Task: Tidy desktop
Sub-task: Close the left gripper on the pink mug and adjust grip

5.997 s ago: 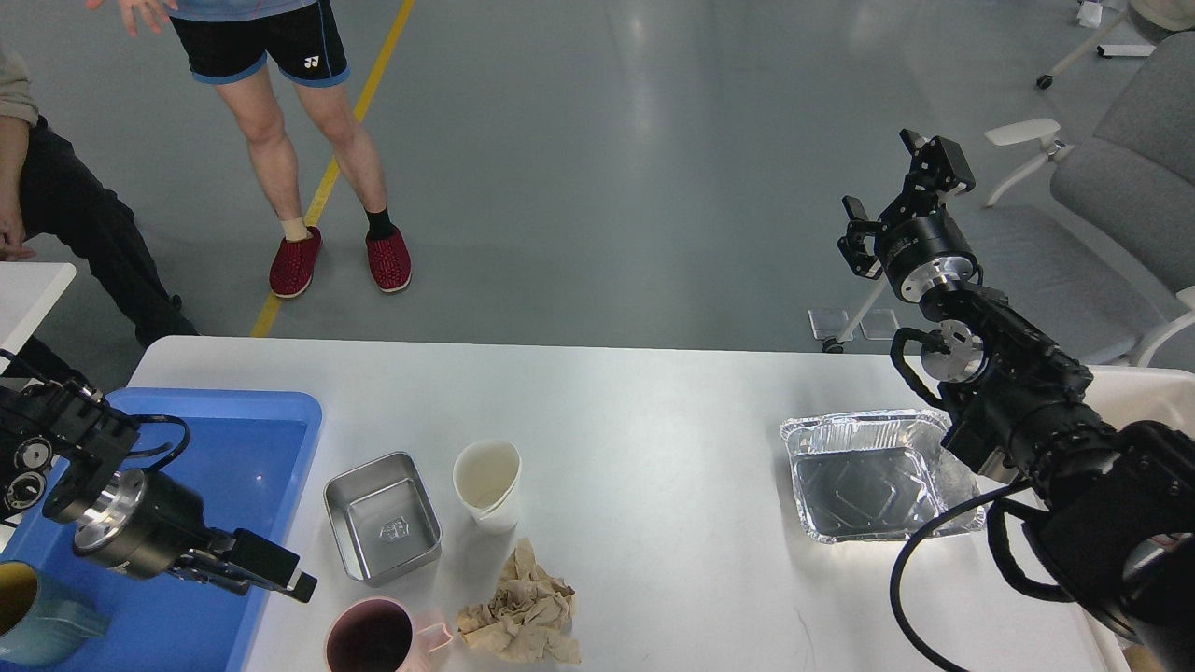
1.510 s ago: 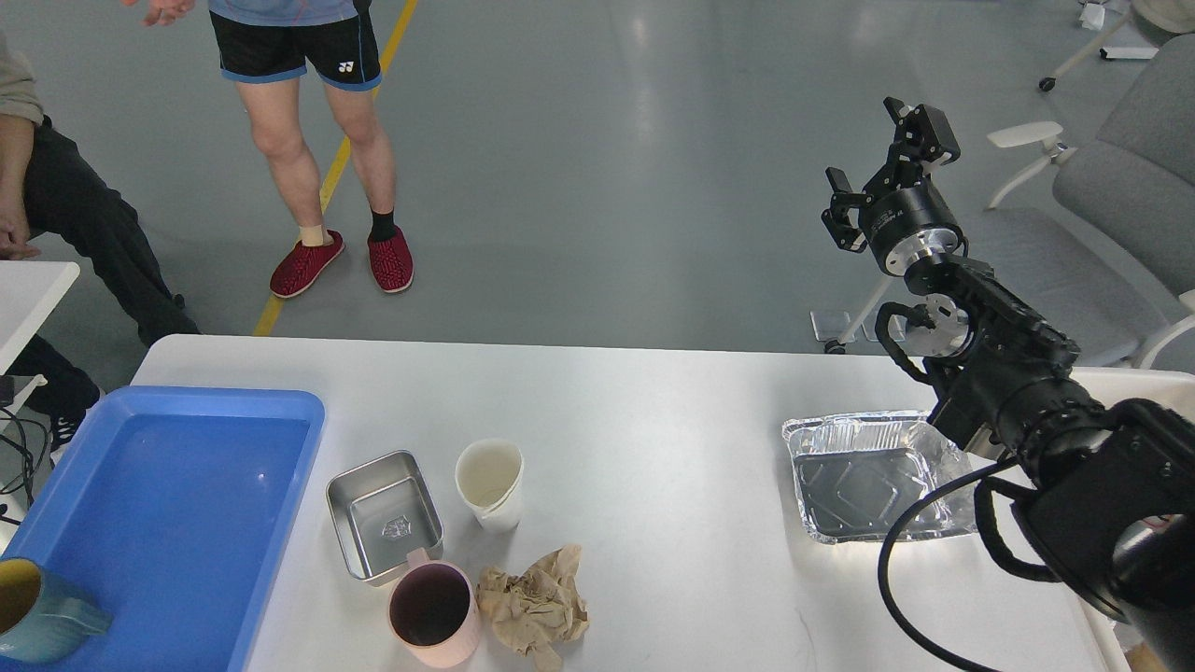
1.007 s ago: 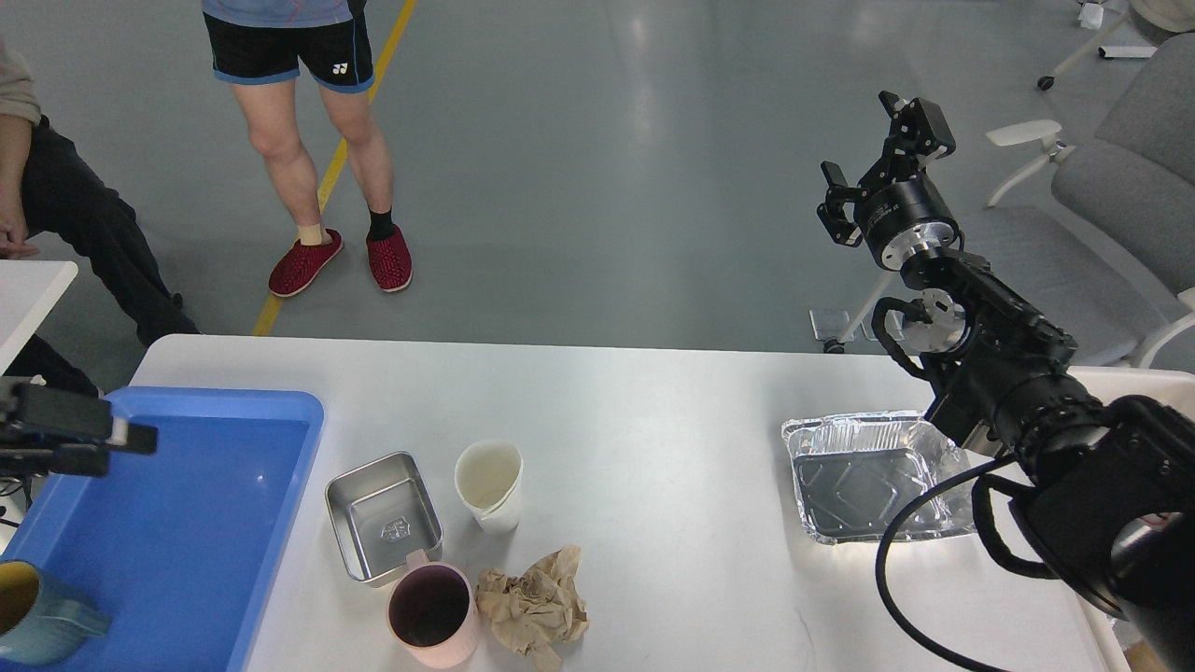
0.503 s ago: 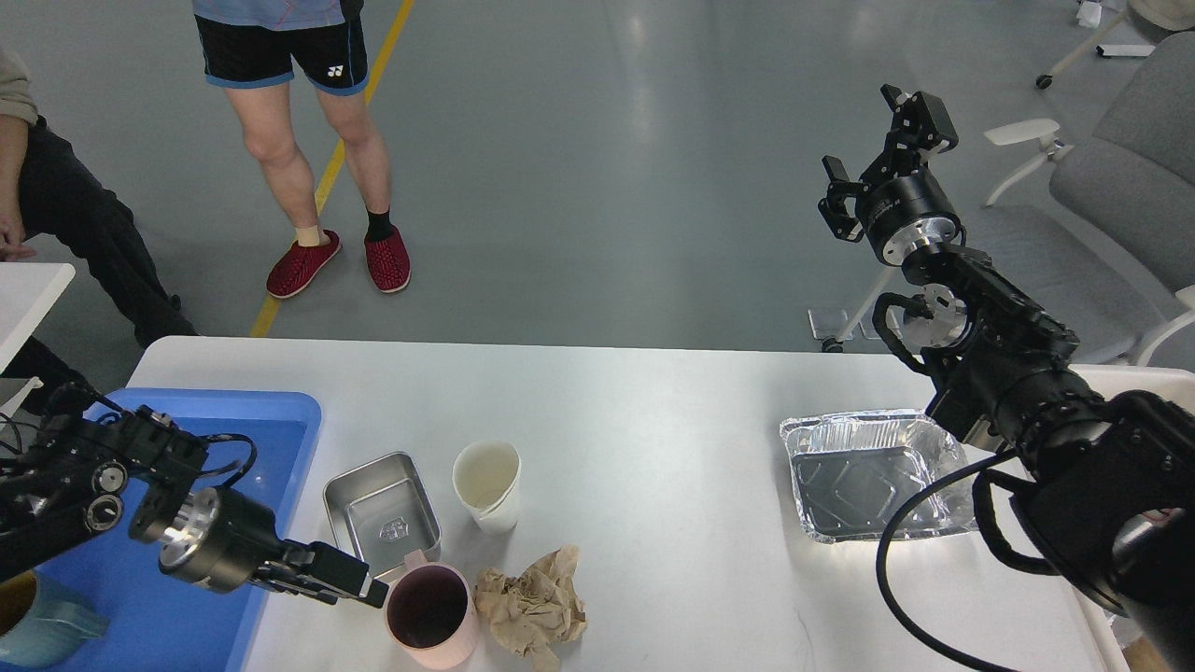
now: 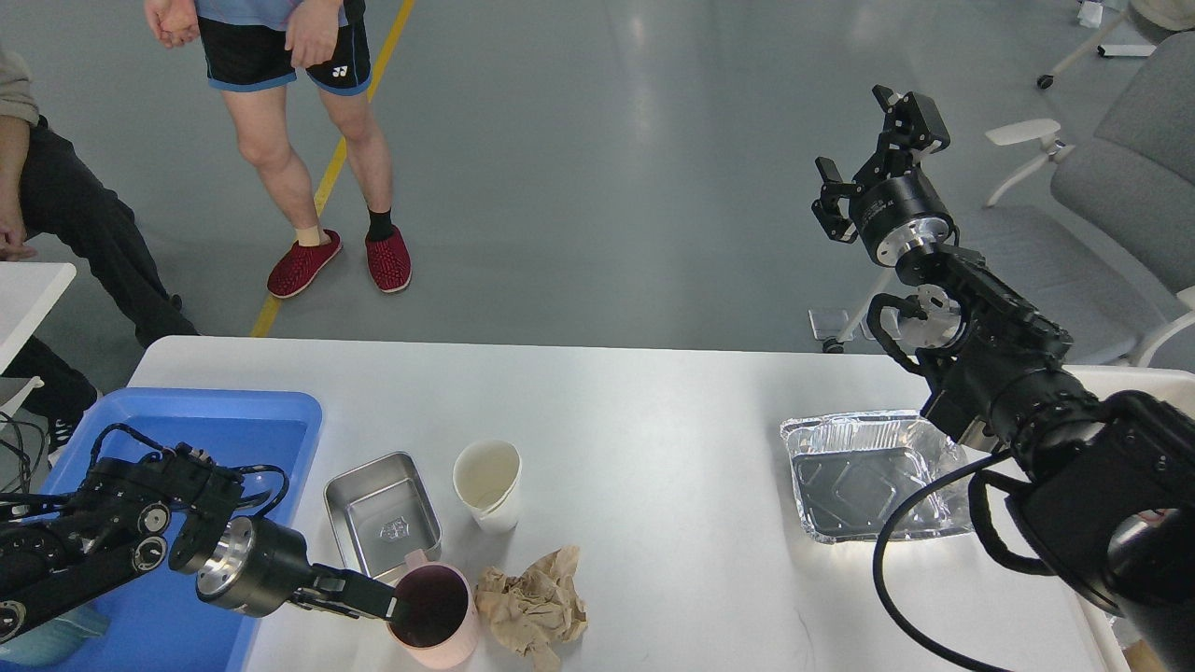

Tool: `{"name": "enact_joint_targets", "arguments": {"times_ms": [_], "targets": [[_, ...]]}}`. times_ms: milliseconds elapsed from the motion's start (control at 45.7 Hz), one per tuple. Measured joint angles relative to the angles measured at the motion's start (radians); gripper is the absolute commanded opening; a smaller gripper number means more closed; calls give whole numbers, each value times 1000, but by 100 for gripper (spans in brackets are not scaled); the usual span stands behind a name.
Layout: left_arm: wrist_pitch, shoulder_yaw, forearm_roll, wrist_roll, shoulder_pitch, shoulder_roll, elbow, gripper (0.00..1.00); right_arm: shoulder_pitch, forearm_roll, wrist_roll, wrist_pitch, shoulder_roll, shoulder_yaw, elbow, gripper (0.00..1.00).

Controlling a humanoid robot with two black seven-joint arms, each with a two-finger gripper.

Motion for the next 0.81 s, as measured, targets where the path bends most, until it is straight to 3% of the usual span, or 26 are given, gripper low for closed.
{"name": "enact_joint_targets", "arguments": {"times_ms": [810], "targets": [[87, -3, -5, 27, 43, -18, -9, 72, -2, -8, 0, 0, 25, -4, 0, 100]]}}
